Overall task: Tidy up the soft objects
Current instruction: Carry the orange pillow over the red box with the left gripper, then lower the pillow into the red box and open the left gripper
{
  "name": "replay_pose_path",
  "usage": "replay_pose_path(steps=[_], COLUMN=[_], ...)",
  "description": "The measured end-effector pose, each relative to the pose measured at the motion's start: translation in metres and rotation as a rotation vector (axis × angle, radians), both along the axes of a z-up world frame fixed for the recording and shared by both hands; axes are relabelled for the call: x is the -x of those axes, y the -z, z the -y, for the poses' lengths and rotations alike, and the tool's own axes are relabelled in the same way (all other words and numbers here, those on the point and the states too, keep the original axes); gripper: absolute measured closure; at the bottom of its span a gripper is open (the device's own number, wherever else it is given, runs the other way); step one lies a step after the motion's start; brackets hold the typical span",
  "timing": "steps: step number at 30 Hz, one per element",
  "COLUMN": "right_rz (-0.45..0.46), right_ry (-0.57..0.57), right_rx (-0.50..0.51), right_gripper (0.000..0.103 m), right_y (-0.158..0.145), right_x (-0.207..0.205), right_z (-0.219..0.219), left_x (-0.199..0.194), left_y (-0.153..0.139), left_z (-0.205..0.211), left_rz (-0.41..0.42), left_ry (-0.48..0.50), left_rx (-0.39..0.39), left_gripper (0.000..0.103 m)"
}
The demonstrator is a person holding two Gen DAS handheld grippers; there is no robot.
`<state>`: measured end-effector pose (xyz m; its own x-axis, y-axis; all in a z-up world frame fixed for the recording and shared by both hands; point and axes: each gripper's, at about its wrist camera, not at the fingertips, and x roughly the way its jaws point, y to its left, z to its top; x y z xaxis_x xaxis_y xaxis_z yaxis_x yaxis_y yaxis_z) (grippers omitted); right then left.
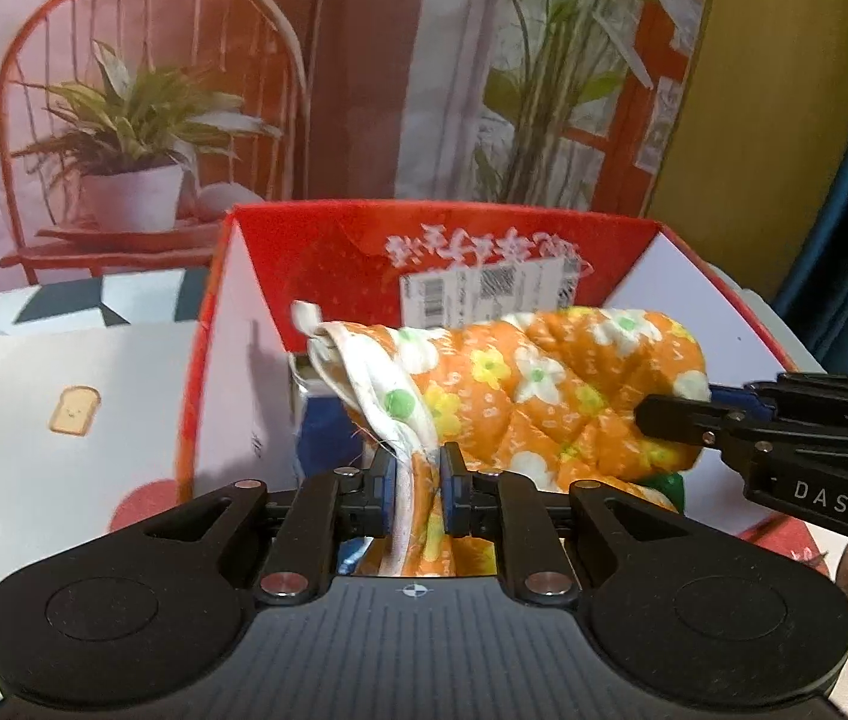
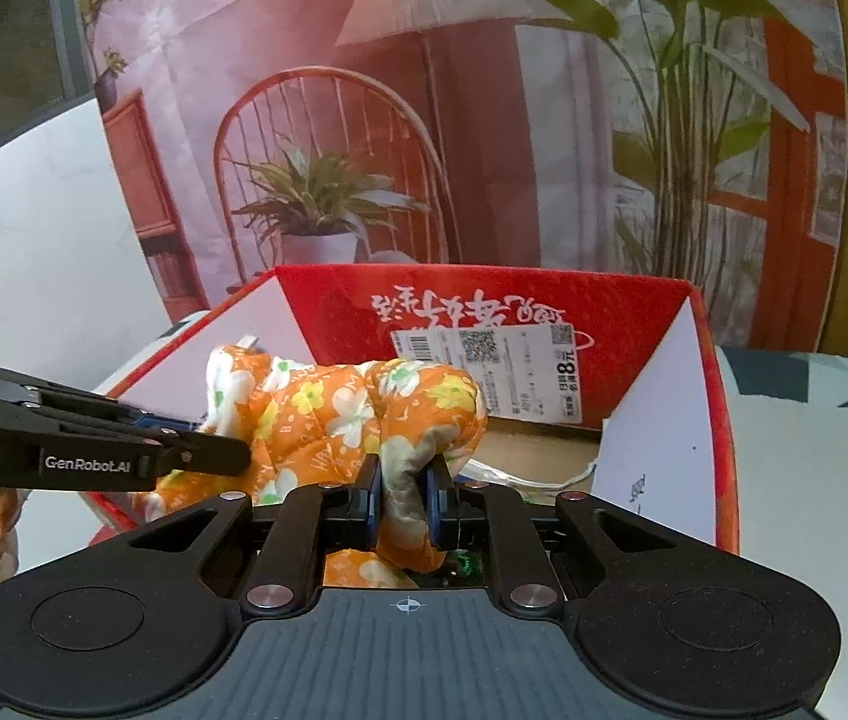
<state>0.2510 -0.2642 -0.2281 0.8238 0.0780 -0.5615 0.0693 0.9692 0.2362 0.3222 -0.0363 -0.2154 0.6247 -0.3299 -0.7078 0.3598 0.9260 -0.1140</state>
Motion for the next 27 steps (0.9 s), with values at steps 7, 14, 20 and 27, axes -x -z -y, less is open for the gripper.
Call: replay_pose_path(steps=[7, 14, 20, 27], right_rz=[0.018, 0.099, 0.149, 0.179], right_ry=[0.097, 0.11, 0.108, 0.1], right_rx=[0.068, 0.125, 0.109, 0.076], right_gripper=[0.071, 0.065, 0.065, 0.065], right_y=[-0.003, -0.018, -0.024, -0.023], right_x=[0.007, 0.029, 0.053, 0.084], right_z=[0.0, -0.008, -0.019, -0.033], left_x=[0.009, 0.039, 0.067, 0.098], left_y=[-0.018, -0.039, -0.044, -0.035], left_z=[-0.006, -0.01, -0.021, -0.04], left_rz=[0.082, 0.142, 0.152, 0.131], left_ry=[-0.026, 0.007, -0.002, -0.039], left_rx=[0.03, 0.065, 0.08, 0.11], left_gripper=[0.048, 0.048, 0.048, 0.048])
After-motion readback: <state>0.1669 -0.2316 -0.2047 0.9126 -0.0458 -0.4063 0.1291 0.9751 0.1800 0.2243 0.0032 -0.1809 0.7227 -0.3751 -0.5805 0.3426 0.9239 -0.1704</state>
